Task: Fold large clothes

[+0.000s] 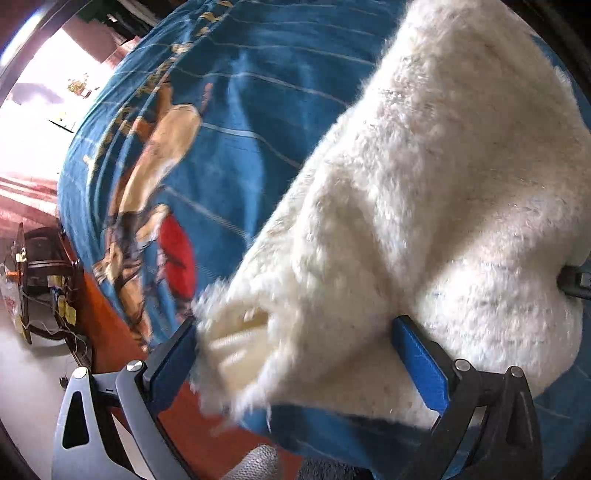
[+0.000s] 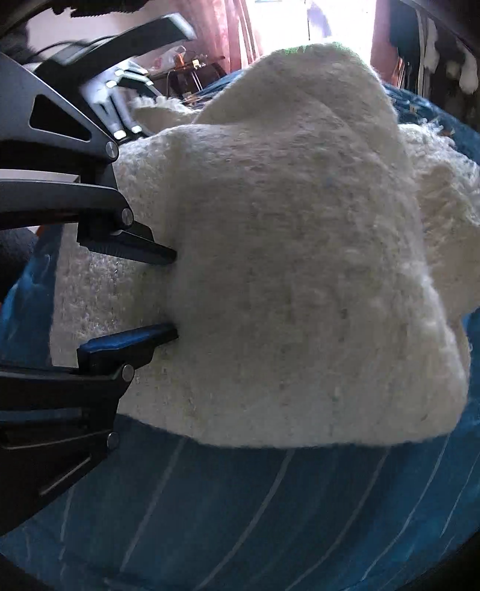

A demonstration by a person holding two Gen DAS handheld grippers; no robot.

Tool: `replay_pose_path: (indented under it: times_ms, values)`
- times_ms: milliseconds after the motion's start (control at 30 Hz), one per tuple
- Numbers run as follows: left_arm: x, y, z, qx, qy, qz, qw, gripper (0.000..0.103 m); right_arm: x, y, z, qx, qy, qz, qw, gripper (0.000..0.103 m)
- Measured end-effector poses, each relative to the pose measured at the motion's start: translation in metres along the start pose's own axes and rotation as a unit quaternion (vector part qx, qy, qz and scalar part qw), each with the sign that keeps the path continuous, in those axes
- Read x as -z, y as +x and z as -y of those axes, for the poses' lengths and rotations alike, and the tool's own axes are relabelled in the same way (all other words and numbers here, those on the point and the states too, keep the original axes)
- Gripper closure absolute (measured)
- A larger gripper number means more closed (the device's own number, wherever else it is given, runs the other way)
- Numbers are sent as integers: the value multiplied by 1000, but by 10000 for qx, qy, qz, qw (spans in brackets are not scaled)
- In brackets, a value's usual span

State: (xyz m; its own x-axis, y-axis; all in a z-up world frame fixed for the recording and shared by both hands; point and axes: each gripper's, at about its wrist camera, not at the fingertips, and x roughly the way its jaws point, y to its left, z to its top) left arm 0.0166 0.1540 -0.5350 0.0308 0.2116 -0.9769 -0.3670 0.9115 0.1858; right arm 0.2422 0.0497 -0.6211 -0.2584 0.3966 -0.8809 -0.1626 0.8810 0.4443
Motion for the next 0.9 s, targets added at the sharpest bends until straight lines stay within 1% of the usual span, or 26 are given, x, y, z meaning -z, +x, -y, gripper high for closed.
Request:
replay_pose_path:
  times_ms: [67, 100, 133, 167, 200, 233, 267, 300, 333, 367, 400, 433, 467, 533, 567, 600, 667, 700, 733, 767, 800, 833, 867, 900]
  values:
    - [1, -21, -21, 185, -428, 15, 9989, 0, 2, -16, 8, -294, 116, -15, 9995, 64]
    - [3, -31, -34, 342, -749, 27, 9966, 0, 3, -28, 17, -541, 225, 91, 9982, 61]
    - [6, -38, -47, 543, -1094, 38, 9925, 0, 5, -38, 23, -716, 315, 196, 9967, 46]
    - [10, -42, -60, 775, -1448, 18, 9864, 0, 9, -50, 36, -968, 438, 401, 9935, 26]
    - [14, -43, -69, 1020, -1761, -43, 9791, 0, 14, -62, 54, -1208, 539, 684, 9888, 19]
    - [16, -41, -75, 1252, -1990, -100, 9719, 0, 16, -67, 69, -1308, 589, 841, 9861, 17]
    - [20, -36, -78, 1473, -2203, -148, 9641, 0, 16, -67, 79, -1406, 622, 909, 9839, 17]
    - [23, -27, -79, 1698, -2416, -222, 9551, 0, 13, -59, 99, -1656, 713, 895, 9795, 17]
    - [25, -15, -78, 1899, -2624, -351, 9454, 0, 10, -53, 109, -1782, 766, 834, 9774, 17]
    - [26, -4, -77, 2141, -2856, -448, 9330, 1, 5, -38, 116, -2030, 779, 709, 9735, 17]
    - [28, 5, -76, 2325, -3058, -476, 9220, 1, -2, -21, 125, -2433, 715, 548, 9657, 17]
    - [30, 15, -75, 2461, -3325, -428, 9094, 1, -7, -8, 128, -2726, 628, 421, 9592, 17]
    - [30, 20, -75, 2483, -3477, -337, 9035, 1, -12, 5, 130, -2978, 531, 295, 9527, 14]
    - [27, 25, -74, 2444, -3607, -95, 9000, 2, -22, 28, 129, -3437, 359, 100, 9383, 13]
    - [24, 25, -75, 2308, -3660, 71, 9015, 9, -26, 35, 127, -3598, 323, 50, 9325, 13]
    - [23, 26, -76, 2267, -3686, 167, 9014, 16, -31, 41, 123, -3783, 214, 9, 9254, 13]
    - [21, 26, -76, 2298, -3730, 375, 8981, 57, -35, 39, 116, -3928, 14, 22, 9196, 13]
    - [19, 24, -77, 2290, -3723, 455, 8983, 66, -35, 37, 110, -3934, -114, 26, 9193, 14]
    - [17, 20, -79, 2240, -3713, 557, 8994, 73, -37, 37, 104, -3996, -178, 45, 9165, 16]
    - [16, 17, -82, 2162, -3686, 632, 9019, 73, -37, 33, 99, -4233, -285, 52, 9055, 21]
    - [15, 19, -79, 2129, -3661, 659, 9035, 73, -36, 31, 97, -4230, -394, 68, 9052, 22]
    - [13, 20, -81, 2114, -3610, 647, 9060, 72, -37, 33, 95, -4103, -482, 83, 9106, 21]
    - [11, 24, -81, 2143, -3572, 588, 9072, 69, -38, 35, 96, -4030, -459, 90, 9140, 19]
    - [11, 26, -76, 2167, -3563, 582, 9070, 69, -40, 44, 99, -3953, -297, -7, 9181, 19]
